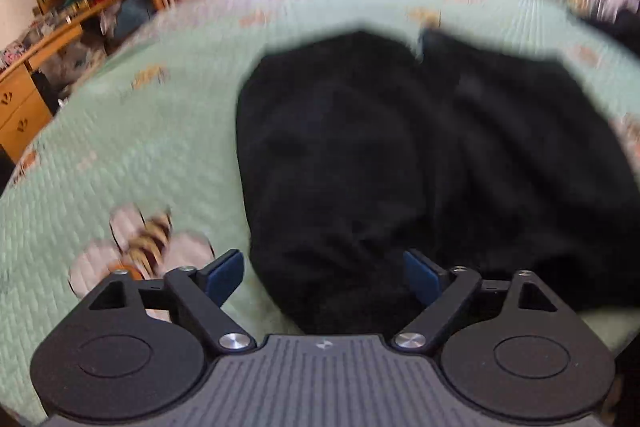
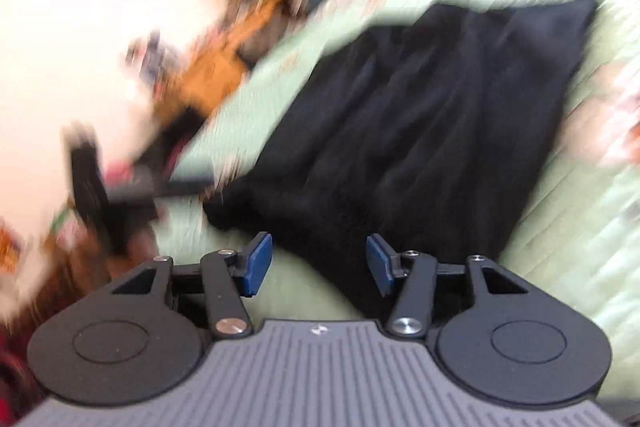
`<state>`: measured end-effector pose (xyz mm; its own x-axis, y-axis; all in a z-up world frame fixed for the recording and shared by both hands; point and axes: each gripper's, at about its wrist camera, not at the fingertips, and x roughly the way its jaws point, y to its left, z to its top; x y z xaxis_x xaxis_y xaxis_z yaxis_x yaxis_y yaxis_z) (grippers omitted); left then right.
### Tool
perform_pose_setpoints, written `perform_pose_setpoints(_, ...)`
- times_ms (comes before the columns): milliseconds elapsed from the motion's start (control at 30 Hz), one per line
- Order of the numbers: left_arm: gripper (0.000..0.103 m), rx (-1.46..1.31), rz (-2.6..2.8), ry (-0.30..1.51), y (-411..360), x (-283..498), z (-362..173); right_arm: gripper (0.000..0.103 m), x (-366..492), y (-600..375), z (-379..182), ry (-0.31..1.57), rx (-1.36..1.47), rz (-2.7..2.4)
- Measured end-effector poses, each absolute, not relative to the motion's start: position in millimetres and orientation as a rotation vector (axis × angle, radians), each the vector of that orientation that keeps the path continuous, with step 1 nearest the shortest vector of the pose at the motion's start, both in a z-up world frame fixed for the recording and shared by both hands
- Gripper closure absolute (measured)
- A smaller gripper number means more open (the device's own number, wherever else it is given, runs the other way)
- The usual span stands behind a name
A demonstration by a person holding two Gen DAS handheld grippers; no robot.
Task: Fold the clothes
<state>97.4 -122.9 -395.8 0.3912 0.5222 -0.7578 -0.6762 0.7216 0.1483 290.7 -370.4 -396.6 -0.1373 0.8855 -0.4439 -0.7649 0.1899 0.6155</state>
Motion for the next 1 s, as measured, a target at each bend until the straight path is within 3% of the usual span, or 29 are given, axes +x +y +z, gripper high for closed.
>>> perform_pose_setpoints(167, 0.016, -0.257, 0.755, 0.845, -124.7, 81.0, -394.9, 0.048, 386.4, -384.6, -390.6, 0.899, 0.347, 1.146)
perform_pose_setpoints(400, 0.013, -0.329, 0.737, 0.707, -119.8, 55.0, -358.0, 0.048, 510.7, -341.9, -438.0, 0.980, 0.608, 0.912)
perform_pose_setpoints(633, 0.013, -0.417, 0.776, 0.667, -96.4, 49.9, -349.4, 0.049, 546.0, -290.8, -462.2, 1.034, 0.586, 0.870)
perform_pose_setpoints(667, 0.013, -0.420, 0.781, 0.672, -95.1, 51.7, -350.6, 0.051, 547.0, -284.6, -462.9, 1.038, 0.574, 0.887)
perform_pose_setpoints(700, 0.013, -0.423, 0.786, 0.679, -94.7, 53.3, -352.0, 0.063, 548.6, -278.7, -462.4, 1.038, 0.547, 0.895)
perform_pose_setpoints(733, 0.013, -0.427, 0.791, 0.686, -94.3, 54.9, -353.4, 0.090, 549.6, -274.4, -462.7, 1.039, 0.524, 0.897)
perform_pose_setpoints(767, 0.013, -0.426, 0.795, 0.694, -94.7, 56.1, -354.2, 0.097, 552.3, -270.3, -464.1, 1.054, 0.504, 0.904)
perform_pose_setpoints(1000, 0.013, -0.399, 0.773, 0.705, -105.5, 63.4, -350.2, 0.098, 546.5, -305.4, -427.8, 0.837, 0.334, 0.788)
